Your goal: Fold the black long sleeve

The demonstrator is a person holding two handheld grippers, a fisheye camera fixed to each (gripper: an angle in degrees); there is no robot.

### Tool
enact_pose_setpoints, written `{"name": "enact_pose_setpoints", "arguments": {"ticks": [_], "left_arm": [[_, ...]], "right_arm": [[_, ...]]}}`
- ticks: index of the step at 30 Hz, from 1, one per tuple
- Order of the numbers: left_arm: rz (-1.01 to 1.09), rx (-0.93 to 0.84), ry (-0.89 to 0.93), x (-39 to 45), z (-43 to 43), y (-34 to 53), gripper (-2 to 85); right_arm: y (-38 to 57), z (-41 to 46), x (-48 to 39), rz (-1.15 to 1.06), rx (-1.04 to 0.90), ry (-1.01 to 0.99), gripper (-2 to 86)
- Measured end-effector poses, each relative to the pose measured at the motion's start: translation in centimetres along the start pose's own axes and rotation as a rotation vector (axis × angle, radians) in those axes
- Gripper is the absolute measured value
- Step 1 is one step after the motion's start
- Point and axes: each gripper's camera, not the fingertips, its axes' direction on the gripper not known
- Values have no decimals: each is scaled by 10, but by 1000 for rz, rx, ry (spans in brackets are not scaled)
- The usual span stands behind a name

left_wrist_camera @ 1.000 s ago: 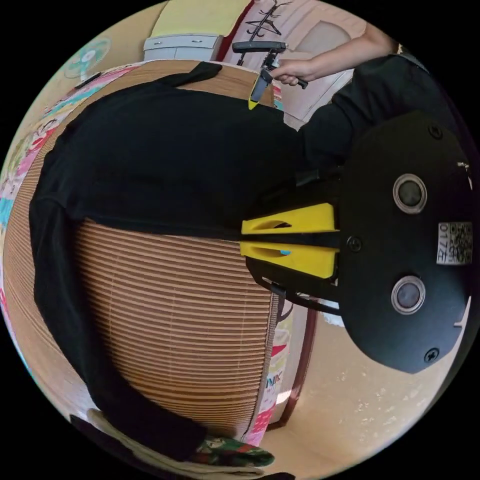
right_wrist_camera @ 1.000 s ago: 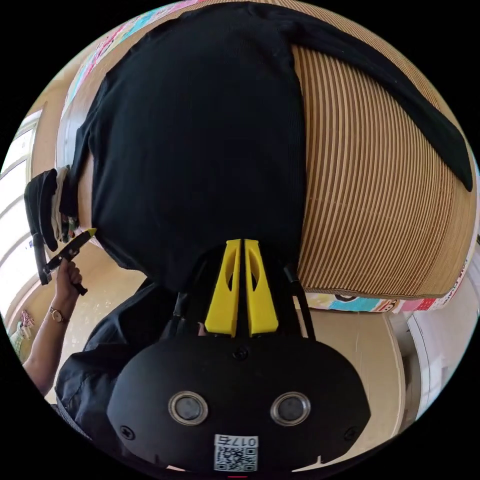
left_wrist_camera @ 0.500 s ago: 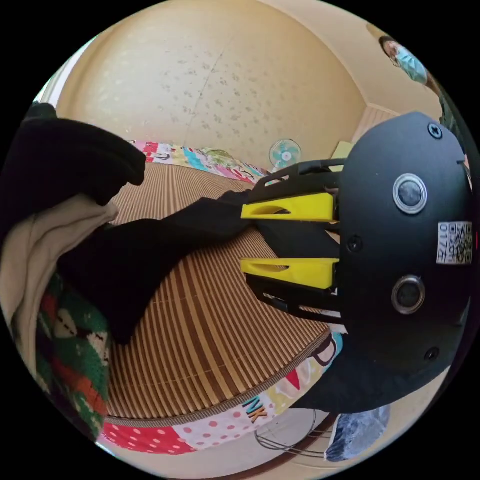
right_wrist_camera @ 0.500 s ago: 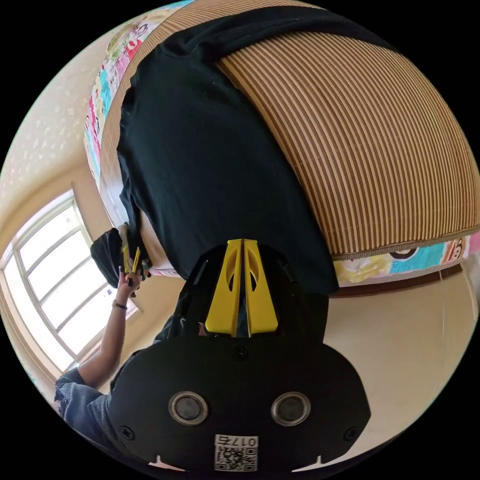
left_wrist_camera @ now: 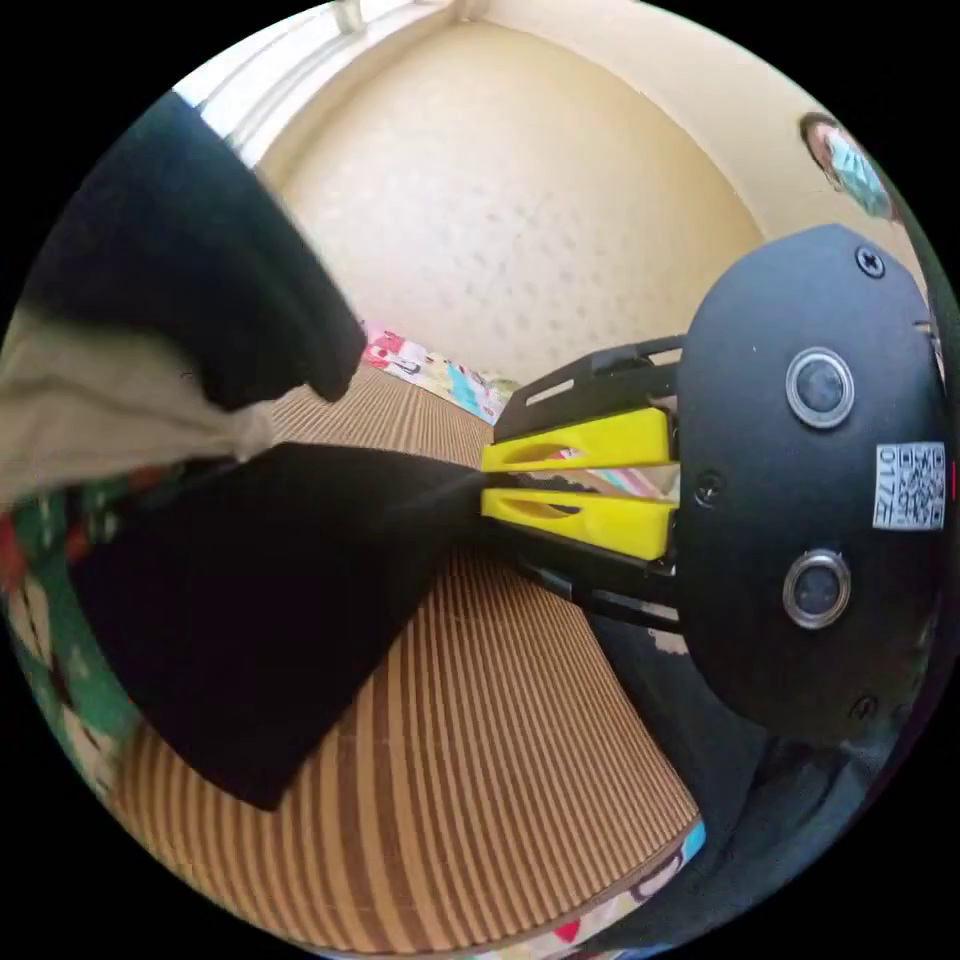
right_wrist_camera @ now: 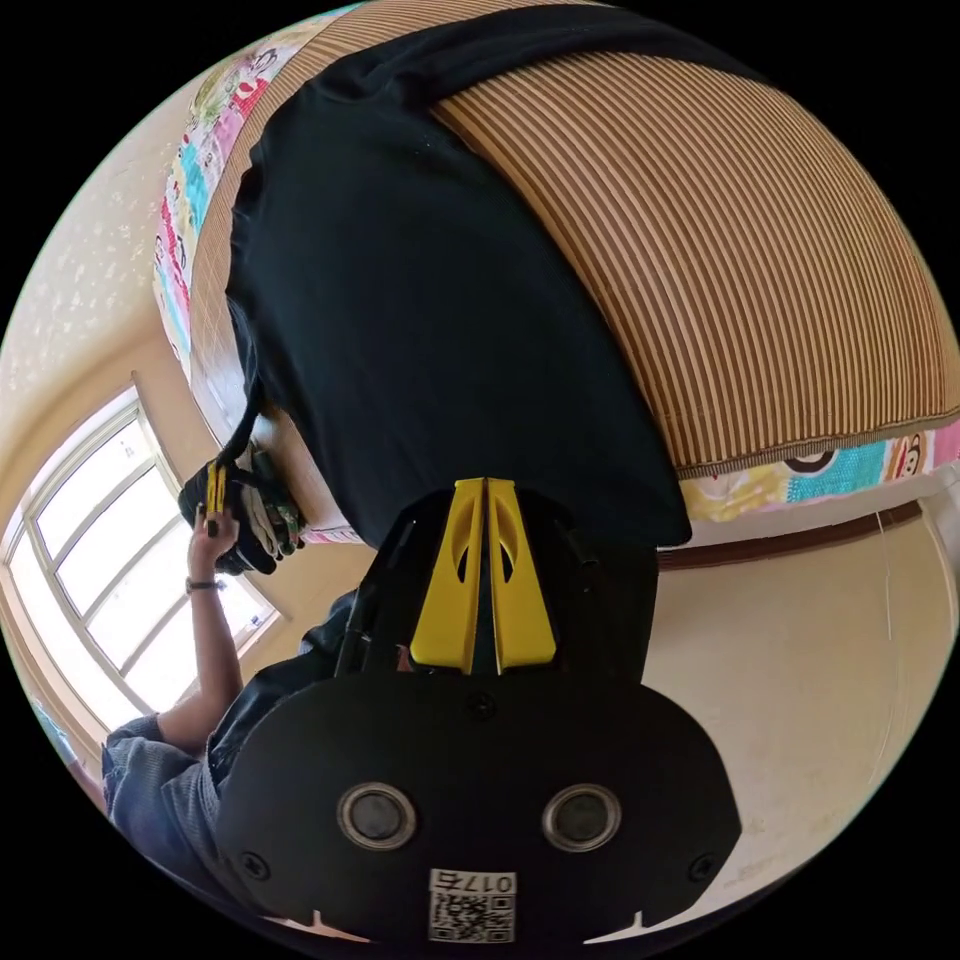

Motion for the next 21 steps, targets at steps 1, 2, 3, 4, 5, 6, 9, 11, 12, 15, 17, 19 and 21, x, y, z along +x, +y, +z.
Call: {"name": "enact_pose_setpoints", "arguments": {"ticks": [1, 2, 3, 4, 5, 6, 9, 11, 12, 15, 17, 19, 21], "left_arm": [[285, 41, -235, 70, 0, 21, 37], [414, 73, -342, 102, 5, 37, 37], [660, 138, -470, 156, 23, 76, 36], [908, 171, -504, 198, 48, 120, 37], [1039, 176, -516, 216, 65, 145, 37], [1300, 165, -556, 245, 105, 198, 39], [1750, -48, -672, 259, 230, 315, 47], [1889, -278, -748, 235, 301, 356, 52], [1903, -396, -817, 219, 336, 367, 52], [1665, -492, -797, 207, 360, 349, 41], [1425, -517, -644, 206, 348, 317, 43], [1161, -466, -496, 195, 329, 267, 68], [1007, -365, -501, 181, 321, 227, 86]], "right_arm": [[-1, 1, 1, -7, -9, 5, 3], [-4, 3, 3, -15, -21, 7, 3], [-6, 4, 5, -23, -21, -3, 3], [-7, 3, 7, -29, -19, -13, 3], [-8, 2, 9, -39, -15, -36, 3], [-10, 2, 12, -49, -15, -53, 3], [-12, 0, 22, -75, -35, -58, 3], [-12, -3, 30, -89, -45, -47, 3], [-12, -6, 36, -93, -46, -41, 3], [-11, -17, 54, -104, -23, -79, 4], [-14, -24, 66, -103, -2, -126, 5], [-20, -31, 78, -112, 20, -190, 7], [-32, -44, 92, -113, 87, -276, 12]]}}
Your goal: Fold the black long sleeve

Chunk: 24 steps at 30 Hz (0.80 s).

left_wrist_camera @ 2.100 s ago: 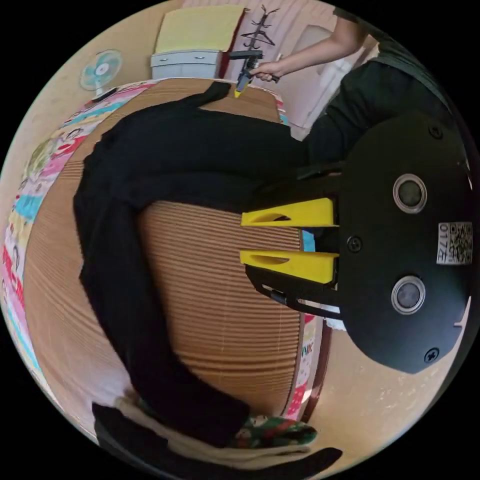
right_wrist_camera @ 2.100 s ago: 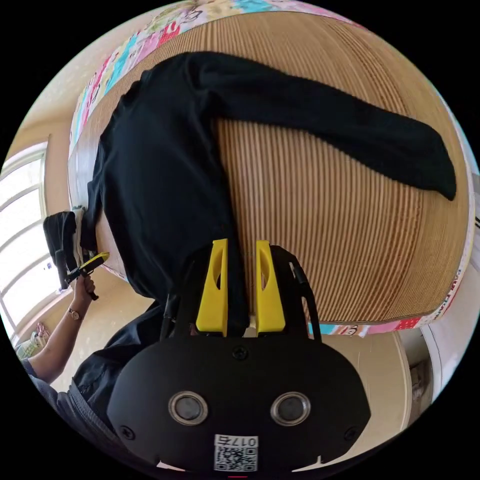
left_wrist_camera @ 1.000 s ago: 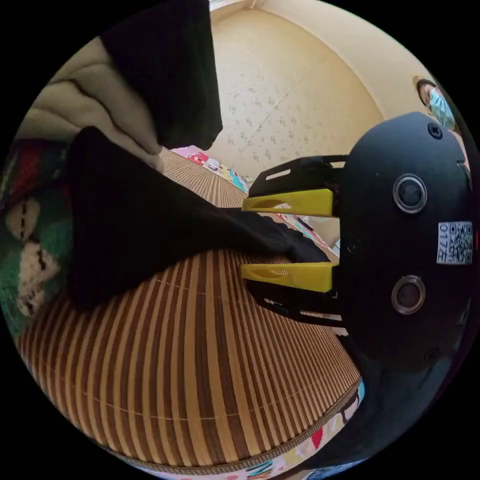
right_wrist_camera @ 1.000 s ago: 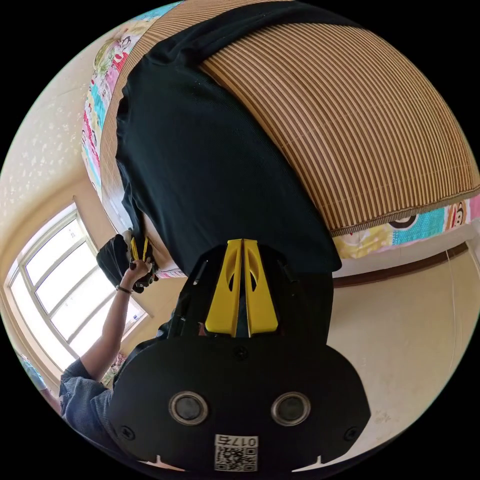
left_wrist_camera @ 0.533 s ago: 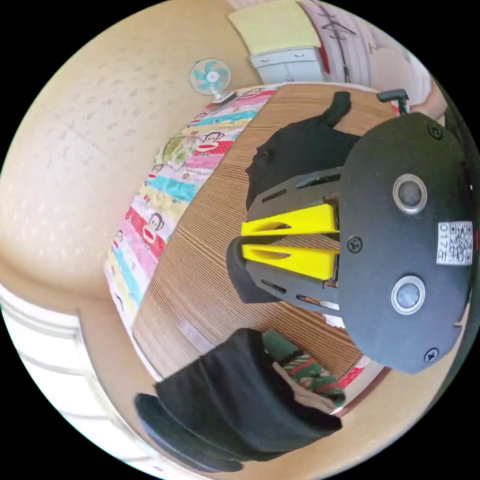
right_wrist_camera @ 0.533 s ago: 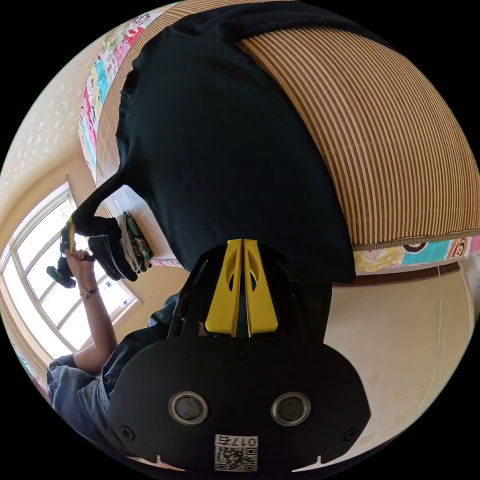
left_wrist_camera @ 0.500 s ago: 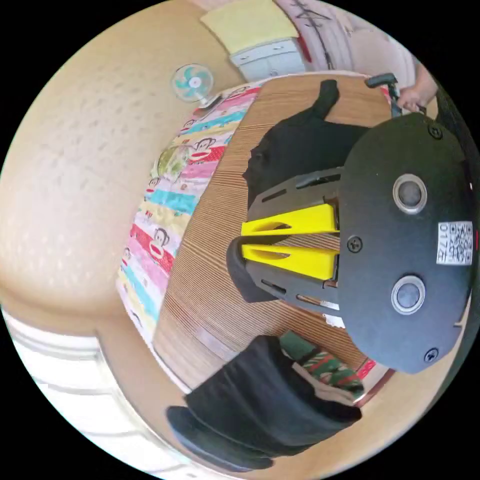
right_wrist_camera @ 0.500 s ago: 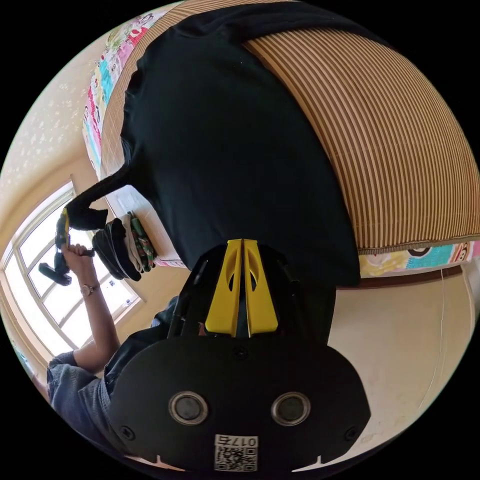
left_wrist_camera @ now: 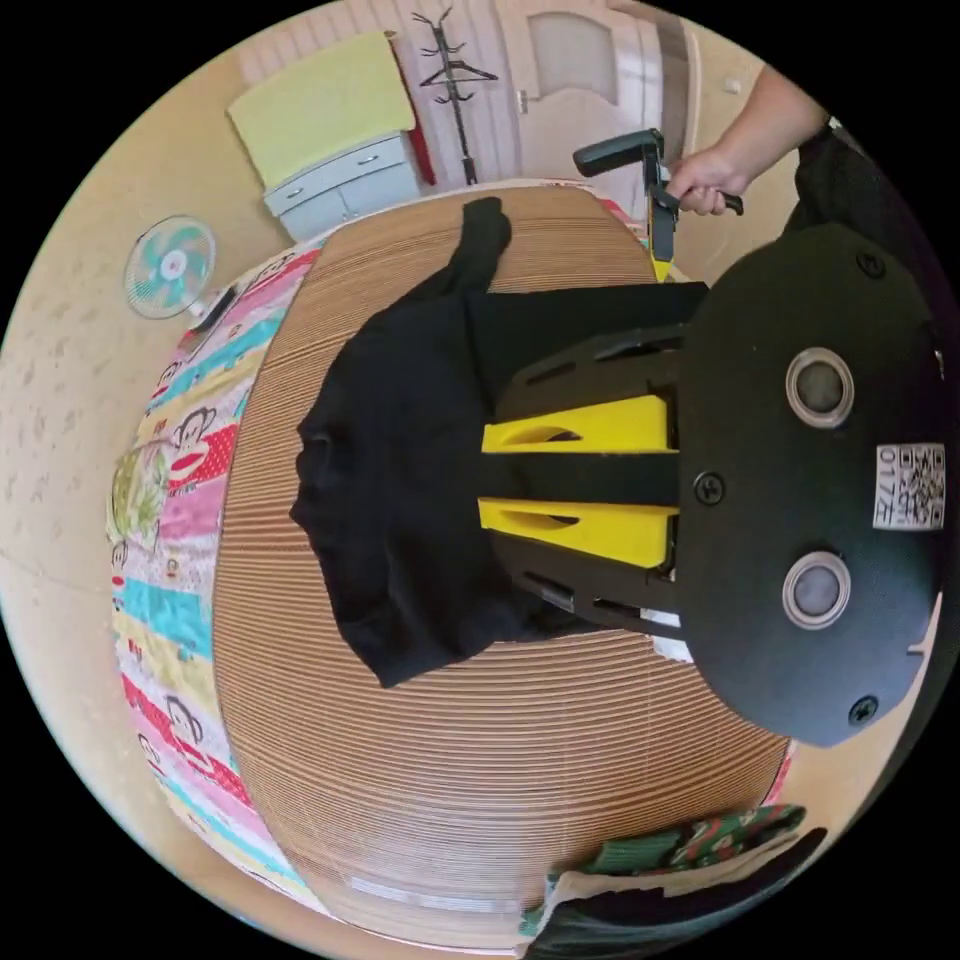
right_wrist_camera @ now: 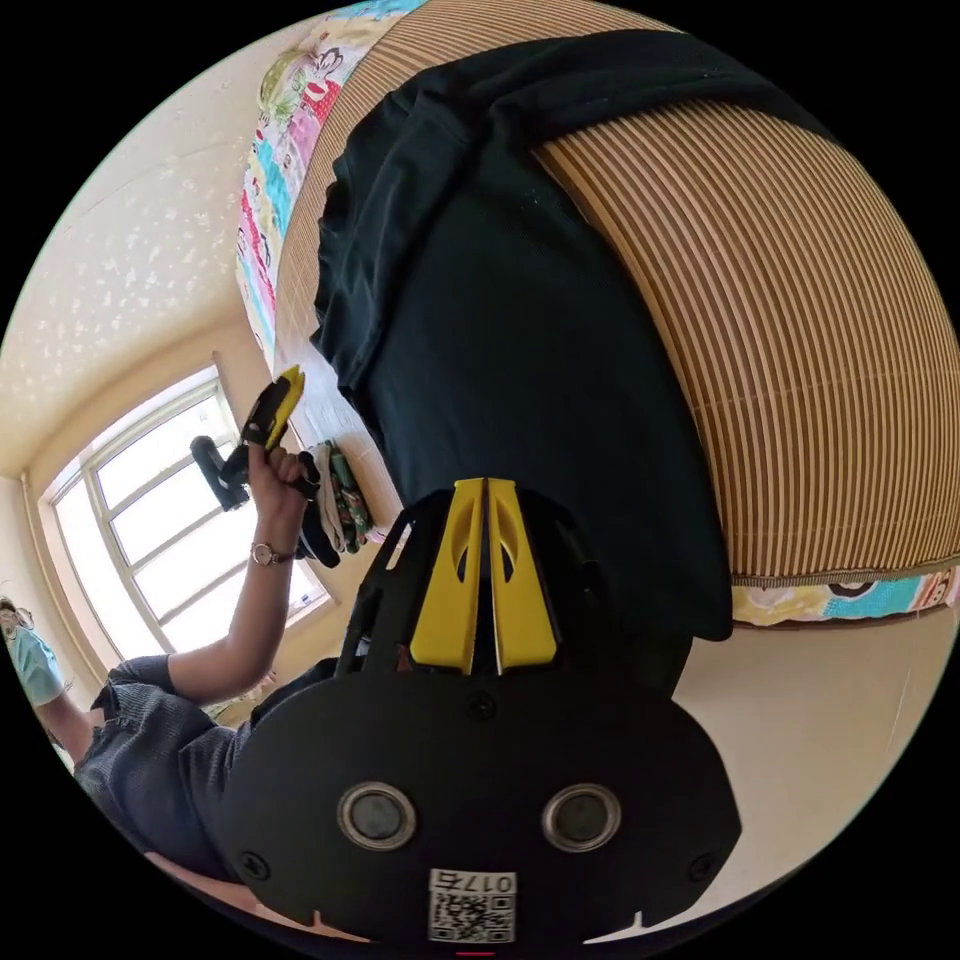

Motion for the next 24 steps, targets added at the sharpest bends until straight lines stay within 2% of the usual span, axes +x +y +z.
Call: {"name": "enact_pose_setpoints", "arguments": {"ticks": [2, 4, 6, 8, 9, 12, 14, 19, 24], "left_arm": [[-121, -2, -11, -37, 13, -11, 101], [-204, -85, -13, -73, 46, -35, 112], [-159, -150, 29, -83, 74, -54, 99], [-64, -269, 156, -89, 105, -73, 68], [-69, -274, 189, -103, 109, -80, 50], [-344, -172, 383, -168, 104, -74, 39], [-427, -106, 402, -188, 97, -61, 41], [-385, -39, 253, -173, 60, -23, 51], [-299, -128, 231, -130, 49, 20, 47]], "right_arm": [[-10, -12, 6, 0, 57, -60, 17], [-18, -22, 11, 3, 110, -115, 21], [-20, -35, 22, 2, 174, -179, 26], [-16, -45, 38, 23, 217, -259, 29], [-12, -54, 54, 55, 262, -348, 32], [5, -86, 102, 102, 461, -574, 42], [15, -107, 130, 140, 581, -625, 51], [16, -163, 189, 303, 776, -560, 91], [-20, -228, 219, 464, 884, -307, 111]]}}
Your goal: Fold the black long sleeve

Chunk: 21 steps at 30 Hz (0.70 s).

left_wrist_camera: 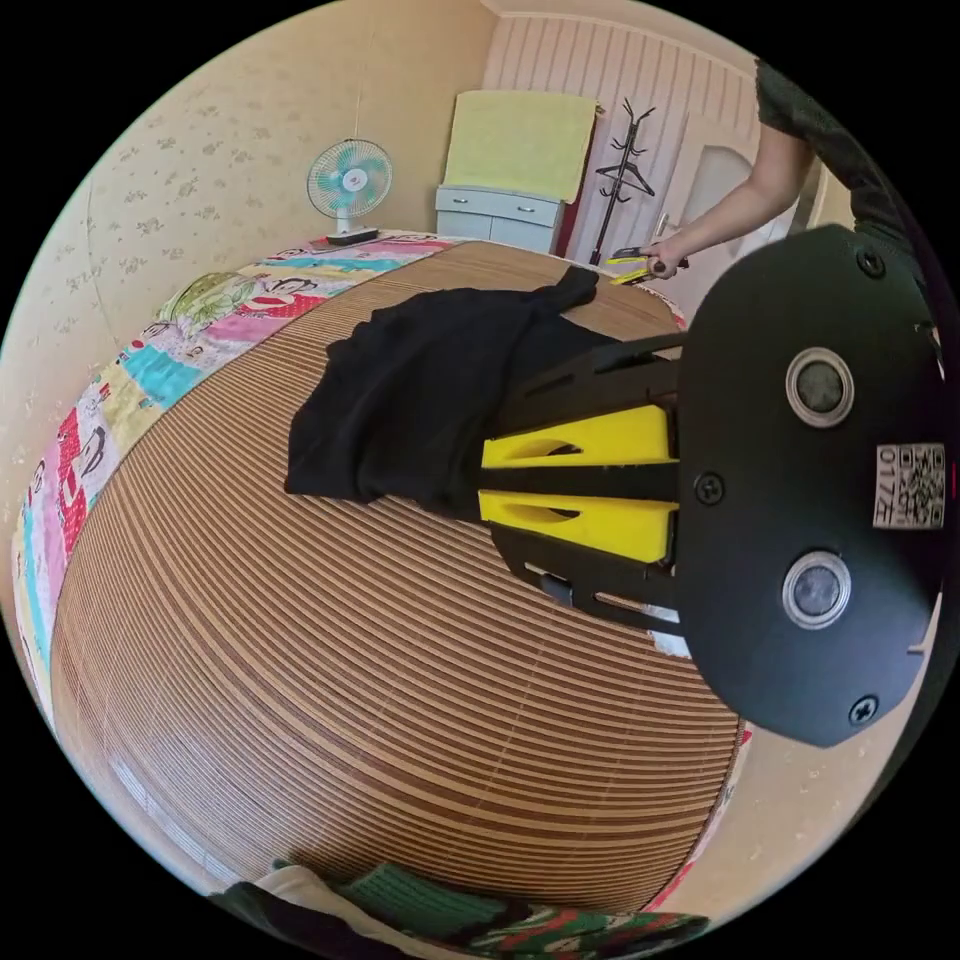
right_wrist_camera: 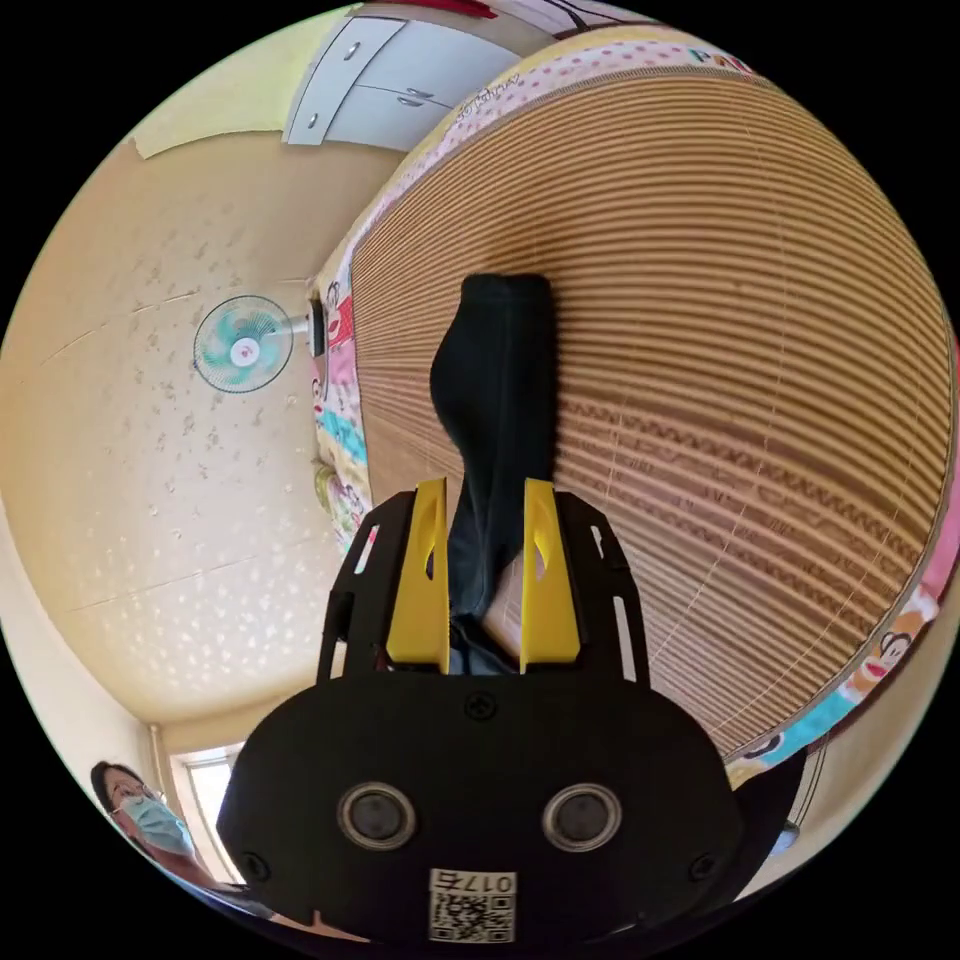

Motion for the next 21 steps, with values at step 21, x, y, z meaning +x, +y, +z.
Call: {"name": "enact_pose_setpoints", "arguments": {"ticks": [21], "left_arm": [[92, -174, 71, 103, 65, 88, -3]], "right_arm": [[1, -26, 95, 26, -144, -73, 28]]}}
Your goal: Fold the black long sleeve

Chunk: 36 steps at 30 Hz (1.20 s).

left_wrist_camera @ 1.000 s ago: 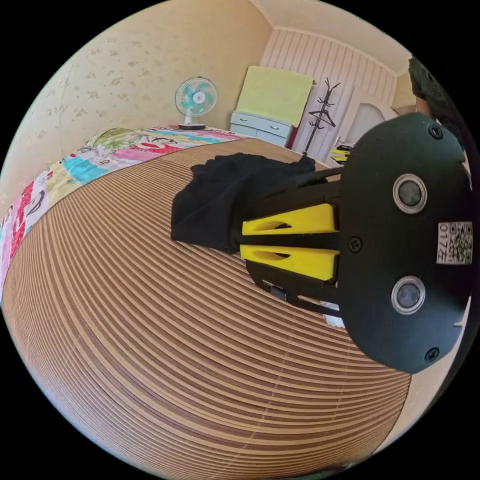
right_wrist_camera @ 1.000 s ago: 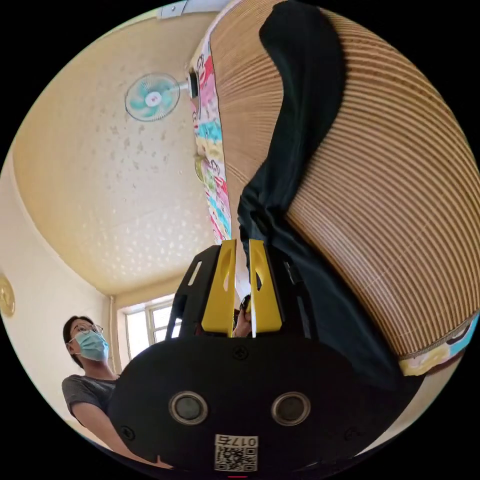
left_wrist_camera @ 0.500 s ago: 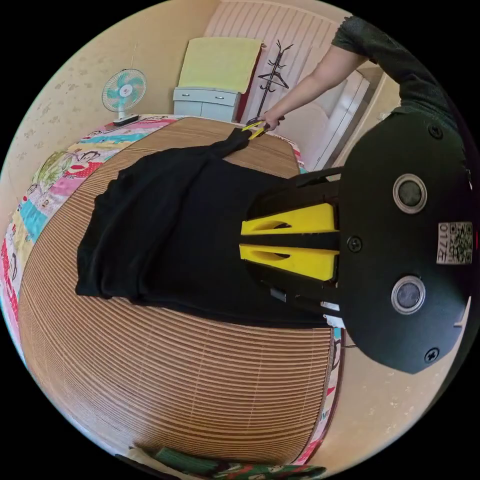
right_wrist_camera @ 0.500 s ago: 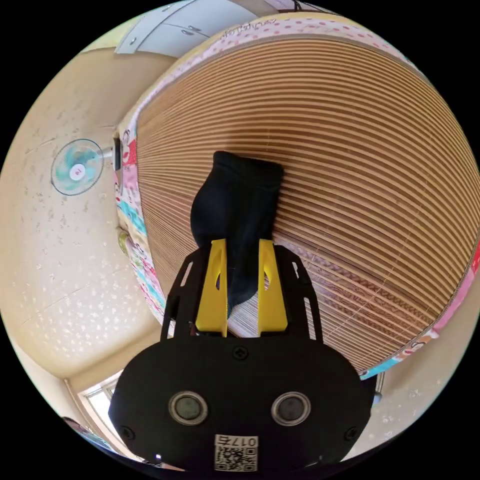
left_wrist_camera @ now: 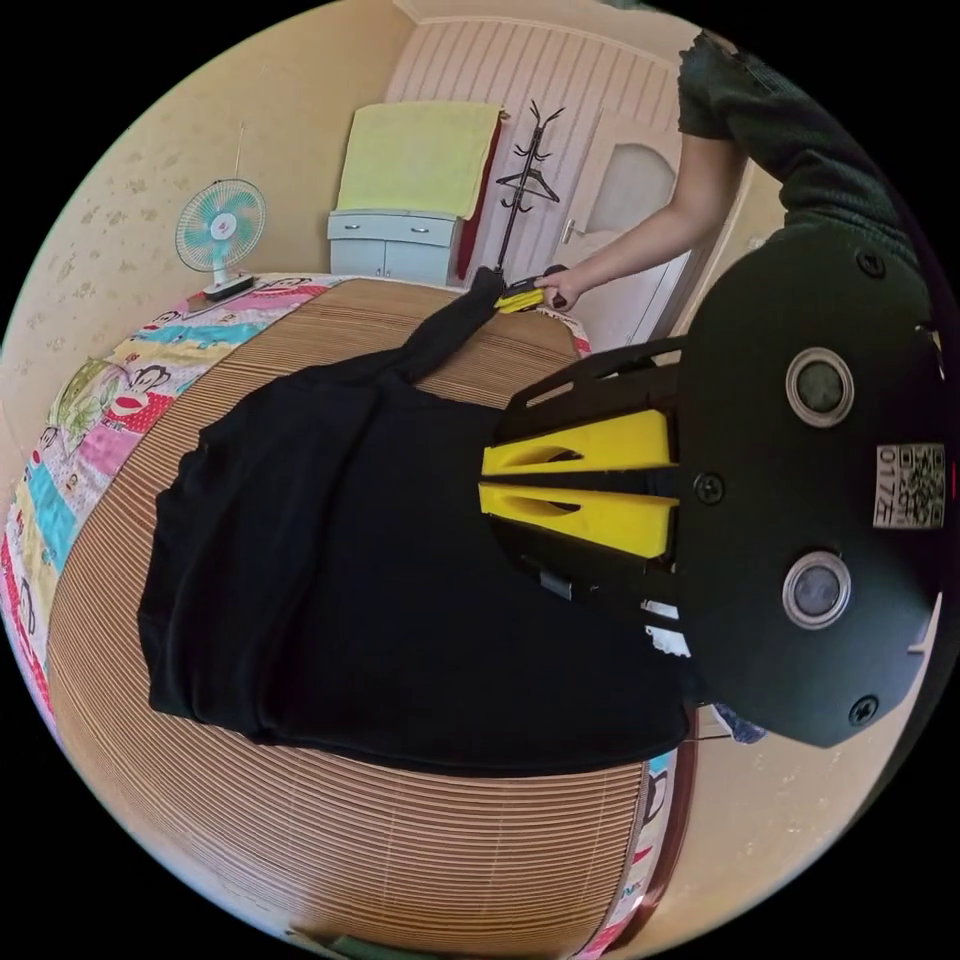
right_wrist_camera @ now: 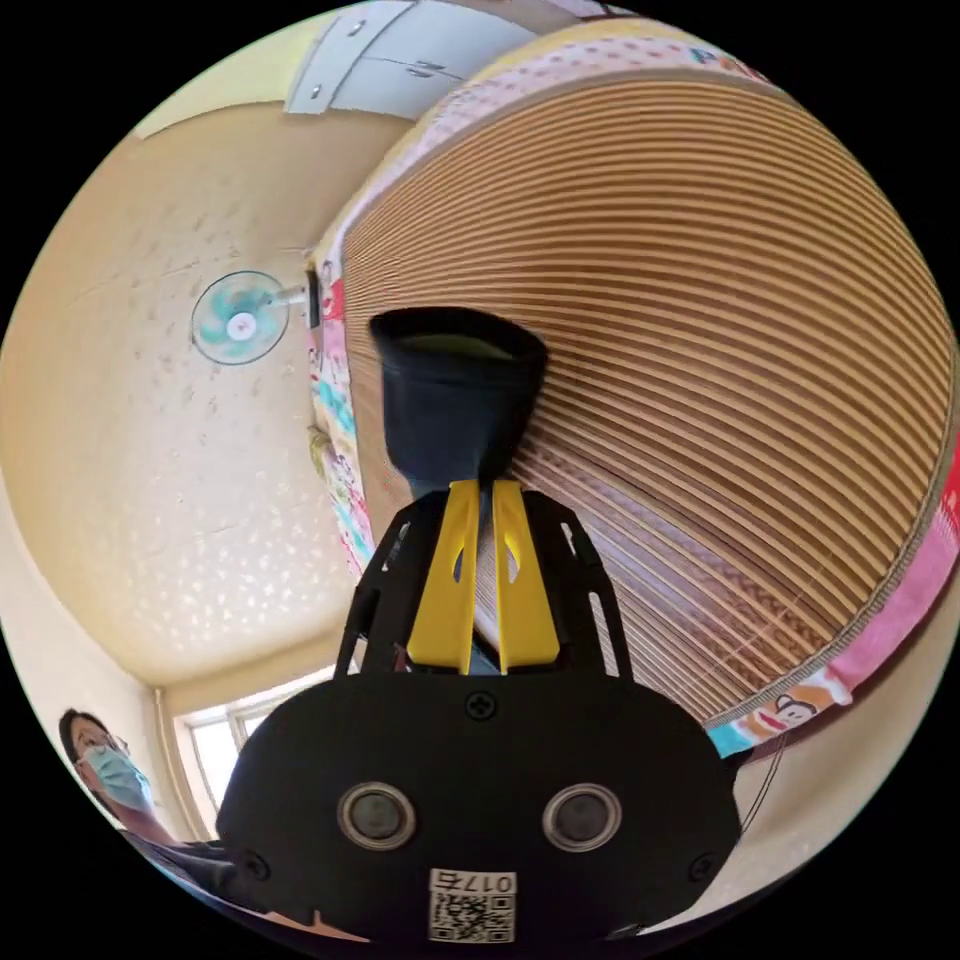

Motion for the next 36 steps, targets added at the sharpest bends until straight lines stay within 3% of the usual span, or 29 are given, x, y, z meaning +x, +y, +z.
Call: {"name": "enact_pose_setpoints", "arguments": {"ticks": [4, 7, 10, 12, 15, 20, 24, 30, 36], "left_arm": [[4, -27, -20, 3, 8, 11, -4], [-2, -22, -4, 3, 7, 19, -3], [0, -8, 20, 3, 5, 29, 1], [13, -9, 30, 2, 5, 34, 5], [13, -15, 30, -5, 8, 44, 18], [-36, 4, 49, -28, 7, 53, 39], [-70, 82, 37, -51, -14, 47, 44], [-66, 270, -85, -79, -56, -20, 71], [-26, 273, -250, -90, -47, -120, 103]], "right_arm": [[12, 0, -2, 30, 50, -194, 25], [24, 7, -65, -174, 3, -216, 23], [64, 32, -163, -516, -69, -165, 22], [126, 75, -239, -809, -170, -172, 22], [216, 150, -298, -1041, -336, -220, 22], [350, 298, -307, -1236, -737, -92, 24], [374, 352, -249, -1119, -917, 70, 27], [344, 310, -162, -992, -960, 380, 27], [309, 245, -121, -769, -848, 522, 24]]}}
